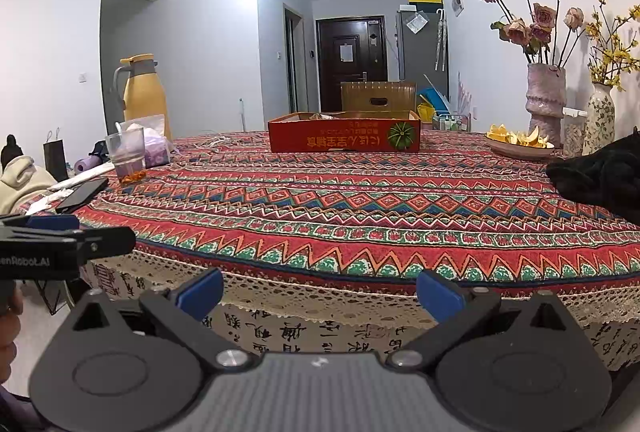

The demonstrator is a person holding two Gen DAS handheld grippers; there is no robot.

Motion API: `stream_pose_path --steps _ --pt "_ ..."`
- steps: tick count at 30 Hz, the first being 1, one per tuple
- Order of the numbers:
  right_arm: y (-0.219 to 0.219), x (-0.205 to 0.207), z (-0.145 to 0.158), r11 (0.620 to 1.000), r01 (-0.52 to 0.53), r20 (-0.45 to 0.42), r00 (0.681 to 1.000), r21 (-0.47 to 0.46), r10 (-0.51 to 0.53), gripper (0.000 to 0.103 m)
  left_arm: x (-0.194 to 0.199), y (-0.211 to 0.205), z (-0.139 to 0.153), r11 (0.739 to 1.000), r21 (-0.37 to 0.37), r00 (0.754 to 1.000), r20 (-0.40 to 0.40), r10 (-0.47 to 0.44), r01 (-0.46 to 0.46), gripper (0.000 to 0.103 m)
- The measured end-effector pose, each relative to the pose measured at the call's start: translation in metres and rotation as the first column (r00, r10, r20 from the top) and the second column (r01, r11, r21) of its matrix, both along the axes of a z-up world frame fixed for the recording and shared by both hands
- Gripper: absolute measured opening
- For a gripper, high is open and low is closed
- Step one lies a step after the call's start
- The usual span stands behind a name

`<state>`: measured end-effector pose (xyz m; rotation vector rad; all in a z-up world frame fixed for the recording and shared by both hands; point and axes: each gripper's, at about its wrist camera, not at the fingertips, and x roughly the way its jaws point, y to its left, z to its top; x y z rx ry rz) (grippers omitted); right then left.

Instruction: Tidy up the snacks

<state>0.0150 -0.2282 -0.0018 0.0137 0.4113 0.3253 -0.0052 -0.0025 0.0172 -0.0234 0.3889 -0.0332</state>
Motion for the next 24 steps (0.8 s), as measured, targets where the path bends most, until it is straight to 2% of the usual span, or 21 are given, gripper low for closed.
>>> stream_pose_path --steps 24 --pt "0.0004 -0.0002 -0.0003 1.0 -0.002 0.003 1.0 0.0 0.002 0.103 0.0015 0.0007 0.0002 1.0 -0.007 1.0 -0.009 -0.005 0.005 0.103"
